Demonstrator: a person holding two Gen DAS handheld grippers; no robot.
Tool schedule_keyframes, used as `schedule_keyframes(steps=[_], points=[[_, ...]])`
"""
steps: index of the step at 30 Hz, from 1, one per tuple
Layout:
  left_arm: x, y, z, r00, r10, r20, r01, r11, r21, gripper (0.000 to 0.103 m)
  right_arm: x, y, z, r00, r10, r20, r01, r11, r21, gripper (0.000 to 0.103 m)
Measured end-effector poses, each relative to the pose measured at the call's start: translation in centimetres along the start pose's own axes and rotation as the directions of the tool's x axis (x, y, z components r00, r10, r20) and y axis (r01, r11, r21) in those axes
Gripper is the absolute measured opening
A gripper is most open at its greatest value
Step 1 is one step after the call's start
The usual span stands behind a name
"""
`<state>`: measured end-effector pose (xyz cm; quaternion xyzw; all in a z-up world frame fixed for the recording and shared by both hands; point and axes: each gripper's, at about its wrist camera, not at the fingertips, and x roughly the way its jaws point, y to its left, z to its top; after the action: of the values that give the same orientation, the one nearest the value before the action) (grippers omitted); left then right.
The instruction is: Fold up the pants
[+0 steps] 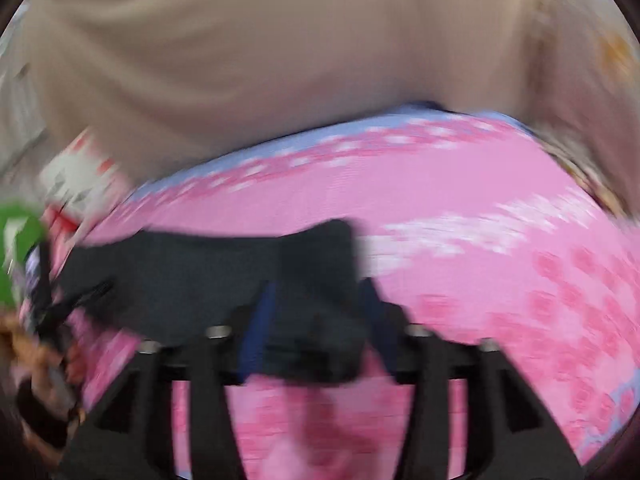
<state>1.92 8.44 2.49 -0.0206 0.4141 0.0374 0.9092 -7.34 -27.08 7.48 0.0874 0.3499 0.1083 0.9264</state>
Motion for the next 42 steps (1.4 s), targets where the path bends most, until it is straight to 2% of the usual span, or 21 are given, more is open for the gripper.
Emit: schedule_keyframes(steps=[2, 5, 6, 8, 11, 14, 15, 16, 18, 22, 24, 26, 27, 28, 31, 34, 36, 37, 39, 40, 42], points=[[-0.2, 0.0, 0.1, 1.0, -0.005, 0.006, 0.005, 1.0, 0.003, 0.091, 3.3, 4.7, -0.1, 0.995, 0.078, -0.067, -0.083, 0.993, -0.084, 0.055], [-0.8, 0.6, 0.1, 1.0, -0.025, 0.013, 0.025, 1.0, 0.006, 0.091, 7.9, 9.4, -0.6, 0.987, 0.066, -0.146, -0.095, 0.975, -0.203, 0.053], [-1.0, 1.0, 0.1, 1.0, -0.025, 0.018, 0.024, 1.0, 0.011, 0.091, 9.5, 10.0, -0.6, 0.985, 0.043, -0.169, -0.08, 0.971, -0.223, 0.053], [-1.2, 1.7, 0.1, 0.999, -0.027, 0.025, 0.027, 1.0, 0.016, 0.091, 11.9, 9.9, -0.9, 0.974, 0.009, -0.226, -0.059, 0.974, -0.219, 0.04], [-1.1, 3.1, 0.0, 0.999, -0.032, 0.035, 0.031, 0.999, 0.014, 0.091, 12.5, 9.4, -0.2, 0.973, 0.037, -0.227, -0.076, 0.984, -0.164, 0.039], [-0.3, 4.3, -0.2, 0.998, -0.053, 0.016, 0.054, 0.998, -0.018, 0.091, 13.2, 10.4, -0.4, 0.976, 0.011, -0.218, -0.054, 0.98, -0.193, 0.043], [-0.1, 4.6, -0.1, 0.998, -0.07, 0.007, 0.07, 0.997, -0.033, 0.091, 13.2, 10.6, -0.5, 0.977, -0.007, -0.212, -0.038, 0.978, -0.206, 0.034], [-0.1, 4.9, 0.0, 0.997, -0.081, 0.01, 0.081, 0.996, -0.041, 0.091, 13.1, 10.8, -0.3, 0.978, -0.021, -0.206, -0.023, 0.978, -0.209, 0.01], [-0.4, 5.2, 0.1, 0.996, -0.089, 0.025, 0.09, 0.995, -0.044, 0.091, 12.3, 10.3, 0.6, 0.981, -0.009, -0.195, -0.02, 0.989, -0.147, 0.009], [-1.0, 6.2, 0.8, 0.997, -0.058, 0.05, 0.059, 0.998, -0.02, 0.091, 9.9, 11.3, 4.6, 0.995, 0.053, -0.079, -0.06, 0.994, -0.091, 0.009], [-1.0, 7.0, 1.2, 0.997, -0.058, 0.055, 0.06, 0.998, -0.036, 0.091, 9.9, 13.2, 6.2, 0.989, 0.133, -0.058, -0.138, 0.988, -0.076, 0.009], [-0.9, 7.9, 1.5, 0.997, -0.059, 0.056, 0.063, 0.996, -0.062, 0.091, 11.9, 15.7, 6.6, 0.973, 0.21, -0.092, -0.217, 0.973, -0.08, 0.015], [-0.9, 8.4, 1.6, 0.997, -0.06, 0.055, 0.064, 0.995, -0.076, 0.091, 13.5, 16.7, 6.0, 0.958, 0.25, -0.14, -0.262, 0.962, -0.079, 0.03], [-0.7, 8.7, 1.7, 0.997, -0.057, 0.052, 0.061, 0.995, -0.084, 0.091, 15.6, 17.8, 5.0, 0.939, 0.274, -0.21, -0.297, 0.951, -0.084, 0.049], [-0.5, 9.9, 1.6, 0.998, -0.035, 0.043, 0.039, 0.995, -0.095, 0.091, 16.3, 17.8, 2.6, 0.945, 0.224, -0.236, -0.255, 0.961, -0.108, 0.05], [-0.7, 11.4, 1.5, 0.999, -0.017, 0.05, 0.023, 0.994, -0.109, 0.091, 12.4, 14.3, 2.3, 0.971, 0.191, -0.141, -0.201, 0.978, -0.06, 0.052], [-0.8, 12.9, 1.7, 0.998, -0.013, 0.054, 0.021, 0.989, -0.15, 0.091, 9.5, 10.9, 2.2, 0.991, 0.112, -0.074, -0.113, 0.993, -0.016, 0.054], [-0.8, 13.8, 1.8, 0.998, -0.012, 0.057, 0.022, 0.984, -0.177, 0.091, 7.8, 8.9, 2.0, 0.999, 0.036, -0.033, -0.036, 0.999, -0.009, 0.054], [-0.6, 16.3, 2.4, 0.998, 0.007, 0.056, 0.008, 0.967, -0.254, 0.091, 5.8, 7.0, 1.2, 0.995, -0.098, 0.009, 0.099, 0.995, -0.017, 0.054], [-0.5, 17.8, 2.8, 0.998, 0.018, 0.058, 0.0, 0.954, -0.3, 0.091, 4.9, 5.7, 0.7, 0.984, -0.177, 0.018, 0.177, 0.984, -0.016, 0.054], [-0.2, 20.8, 3.3, 0.998, 0.043, 0.047, -0.021, 0.92, -0.392, 0.091, 4.2, 3.8, -0.1, 0.971, -0.24, 0.01, 0.24, 0.971, 0.018, 0.054]])
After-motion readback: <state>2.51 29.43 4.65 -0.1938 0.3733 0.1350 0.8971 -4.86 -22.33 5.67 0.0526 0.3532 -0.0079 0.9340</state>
